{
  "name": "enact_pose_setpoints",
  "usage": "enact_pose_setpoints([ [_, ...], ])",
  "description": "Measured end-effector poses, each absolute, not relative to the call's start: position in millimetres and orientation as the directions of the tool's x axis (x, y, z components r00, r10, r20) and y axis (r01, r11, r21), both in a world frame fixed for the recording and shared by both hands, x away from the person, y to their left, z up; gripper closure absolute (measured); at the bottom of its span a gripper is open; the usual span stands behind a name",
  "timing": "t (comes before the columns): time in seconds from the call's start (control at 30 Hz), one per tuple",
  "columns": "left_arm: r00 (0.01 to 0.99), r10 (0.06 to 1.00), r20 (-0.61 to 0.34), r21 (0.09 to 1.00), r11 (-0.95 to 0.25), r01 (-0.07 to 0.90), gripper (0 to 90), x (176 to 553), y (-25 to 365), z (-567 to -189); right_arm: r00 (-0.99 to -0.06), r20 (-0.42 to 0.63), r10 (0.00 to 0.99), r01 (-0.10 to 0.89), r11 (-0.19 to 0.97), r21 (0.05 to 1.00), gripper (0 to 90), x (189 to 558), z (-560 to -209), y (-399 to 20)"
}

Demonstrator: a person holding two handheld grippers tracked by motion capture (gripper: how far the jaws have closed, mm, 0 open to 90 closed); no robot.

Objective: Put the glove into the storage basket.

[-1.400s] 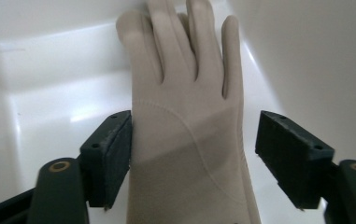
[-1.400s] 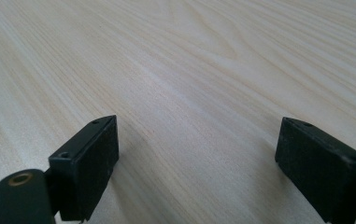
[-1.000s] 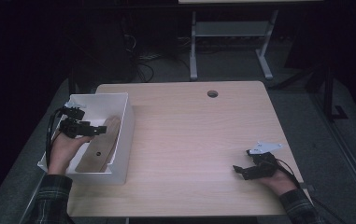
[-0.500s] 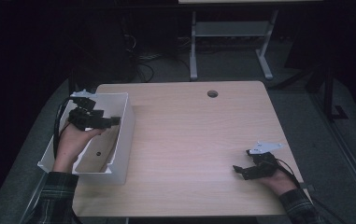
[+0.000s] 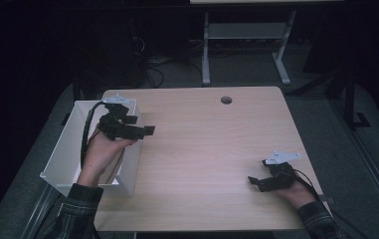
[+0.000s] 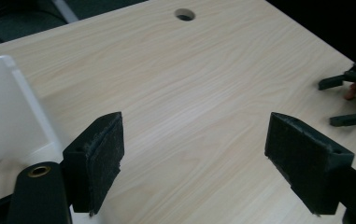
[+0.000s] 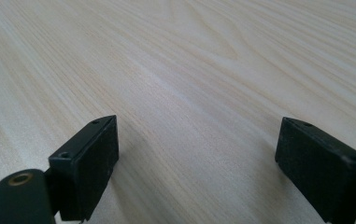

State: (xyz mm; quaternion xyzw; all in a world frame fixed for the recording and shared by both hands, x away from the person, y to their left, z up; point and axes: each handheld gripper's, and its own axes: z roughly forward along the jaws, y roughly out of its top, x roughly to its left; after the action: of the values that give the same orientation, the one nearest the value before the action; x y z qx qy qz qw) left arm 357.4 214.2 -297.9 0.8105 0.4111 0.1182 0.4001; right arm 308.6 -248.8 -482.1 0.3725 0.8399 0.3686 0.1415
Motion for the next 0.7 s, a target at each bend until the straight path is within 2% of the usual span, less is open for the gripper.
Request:
enact_pose_setpoints([
  [0.3, 0.700, 0.699, -0.144, 0.737, -0.397, 0.548, 19.4, 346, 162, -324, -0.684, 0.038, 0.728, 0.521, 0.452, 0.724, 12.8, 309, -482, -249],
  [0.7, 0.755, 0.646, -0.113, 0.729, -0.462, 0.505, 19.3, 340, 132, -364, -0.685, 0.037, 0.727, 0.520, 0.454, 0.723, 12.8, 309, -482, -249],
])
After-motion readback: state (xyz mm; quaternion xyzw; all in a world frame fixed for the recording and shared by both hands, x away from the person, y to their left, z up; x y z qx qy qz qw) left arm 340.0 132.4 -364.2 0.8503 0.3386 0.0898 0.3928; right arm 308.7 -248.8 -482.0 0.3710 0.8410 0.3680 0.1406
